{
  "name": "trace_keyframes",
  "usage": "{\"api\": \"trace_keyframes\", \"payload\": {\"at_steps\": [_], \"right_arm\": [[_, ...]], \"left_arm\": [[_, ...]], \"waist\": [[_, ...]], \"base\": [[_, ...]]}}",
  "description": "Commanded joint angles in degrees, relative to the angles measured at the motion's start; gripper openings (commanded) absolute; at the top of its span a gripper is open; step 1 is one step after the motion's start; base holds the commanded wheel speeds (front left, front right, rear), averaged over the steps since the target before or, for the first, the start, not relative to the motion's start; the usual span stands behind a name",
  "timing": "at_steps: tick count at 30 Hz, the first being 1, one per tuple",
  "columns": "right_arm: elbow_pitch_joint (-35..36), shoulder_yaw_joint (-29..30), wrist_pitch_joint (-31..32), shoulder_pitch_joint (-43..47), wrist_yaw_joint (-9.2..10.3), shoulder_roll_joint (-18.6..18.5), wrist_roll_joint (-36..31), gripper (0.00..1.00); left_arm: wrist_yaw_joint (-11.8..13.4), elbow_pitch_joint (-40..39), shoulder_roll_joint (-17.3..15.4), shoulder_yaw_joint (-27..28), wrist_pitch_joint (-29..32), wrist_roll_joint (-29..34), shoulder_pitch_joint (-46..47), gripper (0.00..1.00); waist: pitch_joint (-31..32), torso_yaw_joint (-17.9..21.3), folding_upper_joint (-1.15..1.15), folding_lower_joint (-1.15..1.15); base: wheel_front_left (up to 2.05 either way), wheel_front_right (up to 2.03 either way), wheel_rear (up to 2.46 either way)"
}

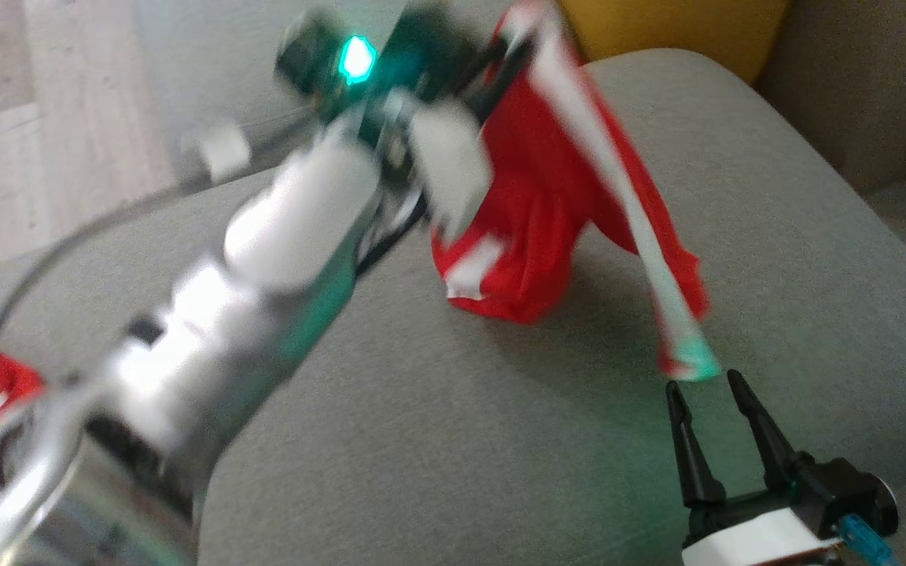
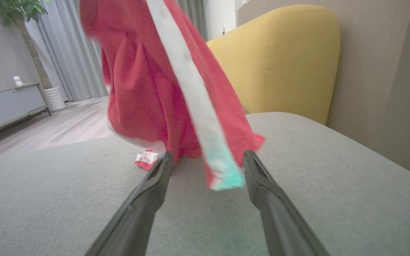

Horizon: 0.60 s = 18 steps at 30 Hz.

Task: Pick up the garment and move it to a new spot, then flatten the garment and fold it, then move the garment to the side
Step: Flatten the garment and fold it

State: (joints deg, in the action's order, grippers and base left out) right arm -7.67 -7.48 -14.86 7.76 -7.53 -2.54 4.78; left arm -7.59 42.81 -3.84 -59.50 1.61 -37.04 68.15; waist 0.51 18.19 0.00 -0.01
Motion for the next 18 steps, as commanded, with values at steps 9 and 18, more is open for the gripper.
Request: {"api": "trace_keyframes", "payload": {"at_steps": [9,18], "right_arm": [[0.2,-2.1,-0.1,-1.1,0.04,-0.3,2.9,1.0],[-6.6,0.3,-0.1,-3.2,0.04,-0.3,3.7,1.0]], "left_arm": [[1.8,0.1,-9.6,1.2,-6.2,-4.0,-19.2,0.0],[4.6,-4.1,-13.8,4.7,-13.2,-6.3,-25.4,0.0]], "waist": [[-2.8,-8.7,0.0,0.01],[-5.4,-14.3,0.0,0.01]], "base": [[0.0,0.0,0.0],[0.0,0.0,0.0]]}}
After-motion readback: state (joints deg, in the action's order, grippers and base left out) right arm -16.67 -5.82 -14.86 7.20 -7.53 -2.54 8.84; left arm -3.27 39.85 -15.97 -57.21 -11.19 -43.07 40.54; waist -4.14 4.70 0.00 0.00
